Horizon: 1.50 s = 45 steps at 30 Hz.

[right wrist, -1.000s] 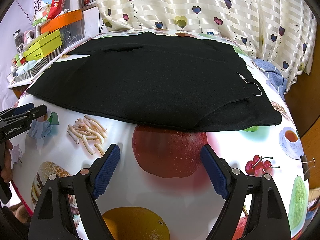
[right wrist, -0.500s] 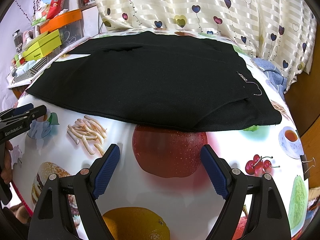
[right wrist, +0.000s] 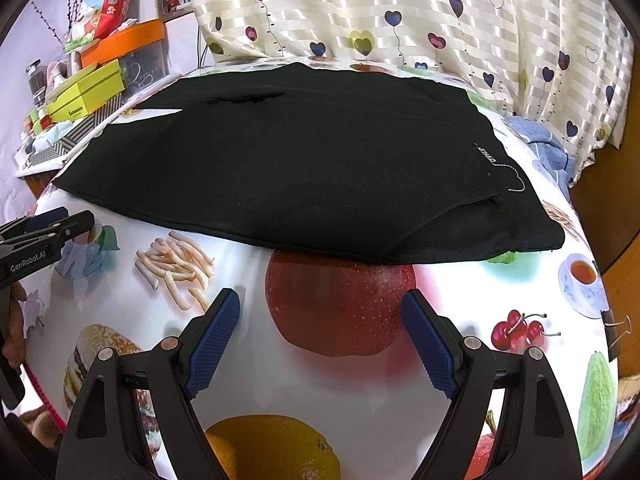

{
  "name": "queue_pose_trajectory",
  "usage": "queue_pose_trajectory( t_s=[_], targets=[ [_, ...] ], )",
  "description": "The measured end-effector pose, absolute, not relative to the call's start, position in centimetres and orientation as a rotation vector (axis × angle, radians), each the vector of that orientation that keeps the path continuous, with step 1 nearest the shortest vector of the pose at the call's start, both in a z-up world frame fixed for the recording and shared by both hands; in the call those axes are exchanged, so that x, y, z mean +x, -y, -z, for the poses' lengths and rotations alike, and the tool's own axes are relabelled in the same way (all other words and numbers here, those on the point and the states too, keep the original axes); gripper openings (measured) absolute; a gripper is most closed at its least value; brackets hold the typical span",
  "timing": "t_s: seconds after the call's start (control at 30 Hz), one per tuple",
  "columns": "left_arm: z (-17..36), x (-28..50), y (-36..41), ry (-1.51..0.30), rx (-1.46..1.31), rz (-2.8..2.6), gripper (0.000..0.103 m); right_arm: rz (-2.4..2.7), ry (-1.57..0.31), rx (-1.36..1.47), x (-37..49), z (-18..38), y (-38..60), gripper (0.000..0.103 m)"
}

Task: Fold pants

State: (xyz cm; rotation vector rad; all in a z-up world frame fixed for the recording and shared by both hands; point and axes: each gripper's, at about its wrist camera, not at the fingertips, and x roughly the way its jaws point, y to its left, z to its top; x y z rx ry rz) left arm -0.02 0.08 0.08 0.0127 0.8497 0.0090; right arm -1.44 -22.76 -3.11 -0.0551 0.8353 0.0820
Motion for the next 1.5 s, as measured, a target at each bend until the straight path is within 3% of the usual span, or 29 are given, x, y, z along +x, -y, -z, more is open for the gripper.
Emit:
queue_pose_trajectory(
  t_s=[1.5],
  targets=[
    [-0.07, -0.12, -0.07, -0.856, 0.013, -0.005, 0.064, -0.127, -0.876, -0.07, -1.61, 2.82, 22.51, 0.083]
  ],
)
